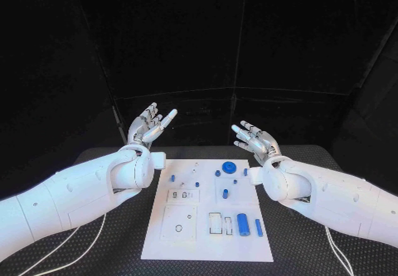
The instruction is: Assemble the parts on the task board
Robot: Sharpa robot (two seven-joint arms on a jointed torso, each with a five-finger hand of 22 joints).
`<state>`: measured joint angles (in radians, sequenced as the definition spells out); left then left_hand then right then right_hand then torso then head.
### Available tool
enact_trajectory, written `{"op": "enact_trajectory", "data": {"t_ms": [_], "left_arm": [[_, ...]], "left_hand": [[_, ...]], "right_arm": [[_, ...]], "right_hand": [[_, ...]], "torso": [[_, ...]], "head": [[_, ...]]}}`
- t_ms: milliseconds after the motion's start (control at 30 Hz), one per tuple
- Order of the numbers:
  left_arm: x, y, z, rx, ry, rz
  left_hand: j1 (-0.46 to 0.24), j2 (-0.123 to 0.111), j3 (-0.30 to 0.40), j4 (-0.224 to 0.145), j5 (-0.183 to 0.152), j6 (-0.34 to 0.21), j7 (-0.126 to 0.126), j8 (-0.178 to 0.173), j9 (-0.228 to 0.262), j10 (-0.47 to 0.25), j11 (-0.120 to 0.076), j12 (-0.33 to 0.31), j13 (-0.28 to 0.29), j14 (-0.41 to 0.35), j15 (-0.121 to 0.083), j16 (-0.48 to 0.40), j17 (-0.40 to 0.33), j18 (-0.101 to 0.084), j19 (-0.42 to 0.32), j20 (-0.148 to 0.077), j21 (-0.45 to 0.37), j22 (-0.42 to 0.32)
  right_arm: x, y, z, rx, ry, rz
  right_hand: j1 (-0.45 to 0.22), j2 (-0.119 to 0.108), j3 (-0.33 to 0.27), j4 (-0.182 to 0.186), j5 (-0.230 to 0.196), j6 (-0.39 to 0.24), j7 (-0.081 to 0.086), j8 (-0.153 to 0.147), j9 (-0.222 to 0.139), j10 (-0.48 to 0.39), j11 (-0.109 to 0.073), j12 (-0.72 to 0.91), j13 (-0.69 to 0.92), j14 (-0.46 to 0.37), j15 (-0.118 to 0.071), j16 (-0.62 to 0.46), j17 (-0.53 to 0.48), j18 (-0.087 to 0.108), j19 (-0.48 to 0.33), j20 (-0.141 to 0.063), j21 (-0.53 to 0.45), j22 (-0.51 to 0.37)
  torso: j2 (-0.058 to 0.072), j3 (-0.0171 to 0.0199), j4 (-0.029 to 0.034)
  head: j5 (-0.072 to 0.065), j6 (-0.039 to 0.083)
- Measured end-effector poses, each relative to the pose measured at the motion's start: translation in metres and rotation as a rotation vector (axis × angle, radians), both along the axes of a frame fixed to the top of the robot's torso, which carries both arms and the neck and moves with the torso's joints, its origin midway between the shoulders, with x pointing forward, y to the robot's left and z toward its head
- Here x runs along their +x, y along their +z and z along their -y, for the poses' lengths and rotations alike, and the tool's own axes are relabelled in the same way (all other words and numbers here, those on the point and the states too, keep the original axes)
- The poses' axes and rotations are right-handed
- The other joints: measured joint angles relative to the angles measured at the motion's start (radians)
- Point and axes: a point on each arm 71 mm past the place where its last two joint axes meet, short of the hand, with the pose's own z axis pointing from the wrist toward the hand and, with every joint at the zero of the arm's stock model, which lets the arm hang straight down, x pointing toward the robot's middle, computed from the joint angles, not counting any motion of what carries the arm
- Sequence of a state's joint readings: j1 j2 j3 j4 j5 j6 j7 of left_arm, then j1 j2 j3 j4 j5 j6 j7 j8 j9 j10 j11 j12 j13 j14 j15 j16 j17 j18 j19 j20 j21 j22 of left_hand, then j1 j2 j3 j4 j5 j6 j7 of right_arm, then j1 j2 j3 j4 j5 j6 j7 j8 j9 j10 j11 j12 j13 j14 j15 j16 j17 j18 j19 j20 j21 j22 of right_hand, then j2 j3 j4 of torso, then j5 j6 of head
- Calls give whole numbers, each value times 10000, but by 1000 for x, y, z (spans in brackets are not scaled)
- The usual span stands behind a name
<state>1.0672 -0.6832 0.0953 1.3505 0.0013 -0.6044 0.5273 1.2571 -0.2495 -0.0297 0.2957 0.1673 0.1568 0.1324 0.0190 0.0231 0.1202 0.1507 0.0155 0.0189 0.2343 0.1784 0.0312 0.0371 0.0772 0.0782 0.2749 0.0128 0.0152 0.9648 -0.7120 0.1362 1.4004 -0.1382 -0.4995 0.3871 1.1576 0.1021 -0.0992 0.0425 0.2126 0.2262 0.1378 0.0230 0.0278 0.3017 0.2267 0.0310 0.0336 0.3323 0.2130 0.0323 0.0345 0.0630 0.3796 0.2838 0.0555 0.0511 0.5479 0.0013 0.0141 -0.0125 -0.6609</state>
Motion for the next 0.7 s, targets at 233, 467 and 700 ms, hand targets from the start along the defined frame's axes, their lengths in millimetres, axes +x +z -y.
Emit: {"op": "enact_trajectory", "data": {"t_ms": [233,467,700], "left_arm": [[0,1,1,-82,-224,95],[-1,1,-21,-29,-175,195],[-8,4,-23,-258,-706,303]], "left_hand": [[256,47,55,81,29,138,18,12,18,180,179,6,25,287,78,67,62,229,44,56,19,29],[405,1068,840,21,-207,1457,92,330,181,1622,640,334,189,2529,303,671,440,703,1328,191,534,322],[654,2014,1115,-160,-320,4712,372,1022,473,6823,687,1483,573,6590,2,1762,923,955,6455,94,2617,1222]], "right_arm": [[2,-4,-4,-66,992,-134],[17,7,19,-2999,1309,1480],[22,23,12,-5276,2045,2874]], "right_hand": [[1358,137,297,-795,-14,1906,119,432,217,2443,106,491,201,2763,11,638,226,539,1753,31,650,317],[2236,153,795,-1782,-116,4936,470,872,379,5272,-237,918,253,5647,-476,1229,347,931,3535,-161,1582,684],[2243,141,1221,-2547,-116,6597,812,872,378,7029,-597,918,264,7824,-1017,1496,463,1092,4795,-608,2568,1110]], "torso": [[3,0,4],[118,-11,-24],[325,6,-37]], "head": [[0,0],[-57,-97],[-101,-86]]}}
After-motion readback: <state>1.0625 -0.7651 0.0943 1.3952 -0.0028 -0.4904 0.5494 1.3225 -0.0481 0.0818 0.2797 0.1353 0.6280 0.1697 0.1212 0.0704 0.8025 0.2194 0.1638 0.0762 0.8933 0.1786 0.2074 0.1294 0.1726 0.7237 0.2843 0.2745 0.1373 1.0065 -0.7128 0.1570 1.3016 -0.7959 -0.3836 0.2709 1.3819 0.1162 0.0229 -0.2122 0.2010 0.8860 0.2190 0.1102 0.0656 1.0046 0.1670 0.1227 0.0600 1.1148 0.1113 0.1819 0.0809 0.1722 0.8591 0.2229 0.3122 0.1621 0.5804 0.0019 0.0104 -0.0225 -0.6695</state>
